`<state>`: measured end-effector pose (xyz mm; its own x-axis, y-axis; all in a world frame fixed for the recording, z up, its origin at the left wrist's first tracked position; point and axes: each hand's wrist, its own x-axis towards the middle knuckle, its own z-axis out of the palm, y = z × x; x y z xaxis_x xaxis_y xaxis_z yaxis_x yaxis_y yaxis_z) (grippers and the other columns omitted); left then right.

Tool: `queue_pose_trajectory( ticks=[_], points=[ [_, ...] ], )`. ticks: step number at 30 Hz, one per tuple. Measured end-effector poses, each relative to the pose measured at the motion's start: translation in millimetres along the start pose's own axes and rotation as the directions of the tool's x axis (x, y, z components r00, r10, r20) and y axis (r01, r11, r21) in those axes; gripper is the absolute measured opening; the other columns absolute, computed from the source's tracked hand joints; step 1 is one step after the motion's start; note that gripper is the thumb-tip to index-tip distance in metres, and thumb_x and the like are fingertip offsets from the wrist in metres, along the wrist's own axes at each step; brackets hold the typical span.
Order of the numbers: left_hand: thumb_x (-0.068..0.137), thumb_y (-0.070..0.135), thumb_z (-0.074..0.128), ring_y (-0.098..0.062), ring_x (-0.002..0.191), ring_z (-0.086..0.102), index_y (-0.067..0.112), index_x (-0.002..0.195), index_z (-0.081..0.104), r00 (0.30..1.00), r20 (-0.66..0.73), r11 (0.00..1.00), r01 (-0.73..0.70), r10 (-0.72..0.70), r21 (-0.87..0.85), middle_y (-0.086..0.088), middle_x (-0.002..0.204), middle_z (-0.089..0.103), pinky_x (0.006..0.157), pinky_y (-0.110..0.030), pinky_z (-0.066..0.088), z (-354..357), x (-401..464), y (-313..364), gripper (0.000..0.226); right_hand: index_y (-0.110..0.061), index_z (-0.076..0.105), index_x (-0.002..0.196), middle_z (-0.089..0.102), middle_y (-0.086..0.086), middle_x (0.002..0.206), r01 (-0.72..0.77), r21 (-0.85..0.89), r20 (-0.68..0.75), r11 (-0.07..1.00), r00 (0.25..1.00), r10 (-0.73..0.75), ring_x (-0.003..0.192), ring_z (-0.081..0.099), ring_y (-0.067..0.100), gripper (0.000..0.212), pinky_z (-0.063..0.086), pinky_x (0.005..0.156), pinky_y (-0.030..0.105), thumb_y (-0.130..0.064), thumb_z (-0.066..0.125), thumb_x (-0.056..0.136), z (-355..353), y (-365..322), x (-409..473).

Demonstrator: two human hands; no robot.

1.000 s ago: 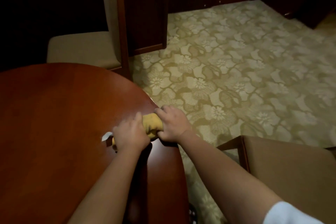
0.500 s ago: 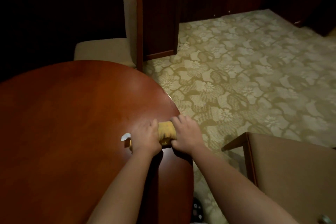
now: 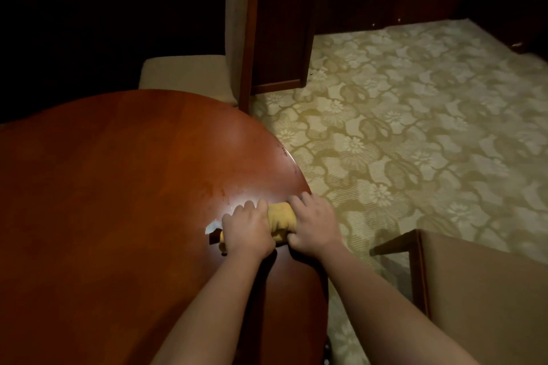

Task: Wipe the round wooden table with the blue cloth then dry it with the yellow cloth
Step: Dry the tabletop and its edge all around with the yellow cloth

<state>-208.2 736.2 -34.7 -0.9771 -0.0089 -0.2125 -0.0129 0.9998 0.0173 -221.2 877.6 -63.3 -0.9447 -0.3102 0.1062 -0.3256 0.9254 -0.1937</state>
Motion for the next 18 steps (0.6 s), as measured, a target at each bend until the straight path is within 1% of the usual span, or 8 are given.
queue_pose_trajectory(
  ticks=[3, 6, 9, 11, 13, 15, 18],
  points=[
    [0.077, 0.03, 0.059, -0.022, 0.099, 0.055, 0.023, 0.108, 0.042, 0.998, -0.022, 0.998, 0.059, -0.06, -0.023, 0.0, 0.108, 0.056, 0.072, -0.032, 0.037, -2.4, 25.3, -2.3, 0.036, -0.016, 0.058, 0.084, 0.053, 0.002, 0.074, 0.058, 0.05, -0.018, 0.997, 0.998, -0.057, 0.063, 0.054, 0.026, 0.055, 0.042, 0.049, 0.03, -0.034, 0.071, 0.033, 0.7, 8.4, 33.8],
    [0.076, 0.036, 0.061, -0.022, 0.1, 0.056, 0.025, 0.113, 0.042, 0.992, -0.044, 0.993, 0.114, -0.115, -0.006, 0.0, 0.11, 0.056, 0.072, -0.031, 0.038, -5.0, 53.9, -4.3, 0.043, -0.015, 0.06, 0.083, 0.054, 0.002, 0.073, 0.107, 0.065, -0.038, 0.992, 0.994, -0.105, 0.062, 0.053, 0.026, 0.056, 0.041, 0.05, 0.029, -0.033, 0.073, 0.032, 4.1, 16.3, 66.7],
    [0.076, 0.038, 0.062, -0.021, 0.103, 0.055, 0.026, 0.113, 0.04, 0.983, -0.063, 0.985, 0.173, -0.172, 0.017, 0.0, 0.112, 0.054, 0.073, -0.032, 0.038, -8.1, 90.2, -7.0, 0.044, -0.015, 0.061, 0.084, 0.055, 0.003, 0.074, 0.137, 0.065, -0.043, 0.988, 0.99, -0.135, 0.063, 0.054, 0.027, 0.055, 0.04, 0.05, 0.029, -0.034, 0.072, 0.033, 12.3, 24.2, 105.3],
    [0.076, 0.038, 0.061, -0.022, 0.103, 0.055, 0.026, 0.11, 0.04, 0.97, -0.084, 0.974, 0.227, -0.226, 0.001, 0.0, 0.11, 0.055, 0.073, -0.032, 0.037, -12.4, 115.9, -11.0, 0.042, -0.016, 0.063, 0.088, 0.056, 0.003, 0.077, 0.16, 0.084, -0.036, 0.984, 0.987, -0.157, 0.067, 0.055, 0.027, 0.054, 0.04, 0.051, 0.029, -0.035, 0.069, 0.037, 16.6, 29.9, 139.2],
    [0.075, 0.036, 0.063, -0.023, 0.1, 0.055, 0.025, 0.108, 0.042, 0.953, -0.102, 0.958, 0.285, -0.287, -0.027, 0.0, 0.106, 0.055, 0.073, -0.033, 0.038, -16.6, 137.9, -15.0, 0.041, -0.016, 0.063, 0.093, 0.057, 0.004, 0.081, 0.207, 0.106, -0.043, 0.973, 0.978, -0.204, 0.07, 0.056, 0.029, 0.055, 0.043, 0.055, 0.03, -0.034, 0.07, 0.041, 21.5, 35.1, 172.7],
    [0.073, 0.037, 0.065, -0.023, 0.097, 0.055, 0.025, 0.108, 0.042, 0.939, -0.101, 0.944, 0.325, -0.329, -0.049, -0.001, 0.104, 0.054, 0.071, -0.034, 0.038, -19.9, 152.7, -17.0, 0.043, -0.015, 0.062, 0.1, 0.057, 0.006, 0.086, 0.249, 0.129, -0.006, 0.96, 0.968, -0.251, 0.076, 0.056, 0.031, 0.057, 0.045, 0.061, 0.035, -0.033, 0.071, 0.046, 25.2, 38.3, 194.9],
    [0.073, 0.038, 0.065, -0.024, 0.097, 0.055, 0.024, 0.108, 0.041, 0.94, -0.089, 0.945, 0.326, -0.328, -0.037, -0.001, 0.105, 0.054, 0.07, -0.034, 0.037, -23.9, 157.6, -18.6, 0.045, -0.017, 0.058, 0.109, 0.054, 0.006, 0.097, 0.244, 0.157, 0.039, 0.957, 0.967, -0.253, 0.09, 0.051, 0.03, 0.056, 0.046, 0.071, 0.039, -0.032, 0.068, 0.056, 20.4, 36.8, 200.4]
  ],
)
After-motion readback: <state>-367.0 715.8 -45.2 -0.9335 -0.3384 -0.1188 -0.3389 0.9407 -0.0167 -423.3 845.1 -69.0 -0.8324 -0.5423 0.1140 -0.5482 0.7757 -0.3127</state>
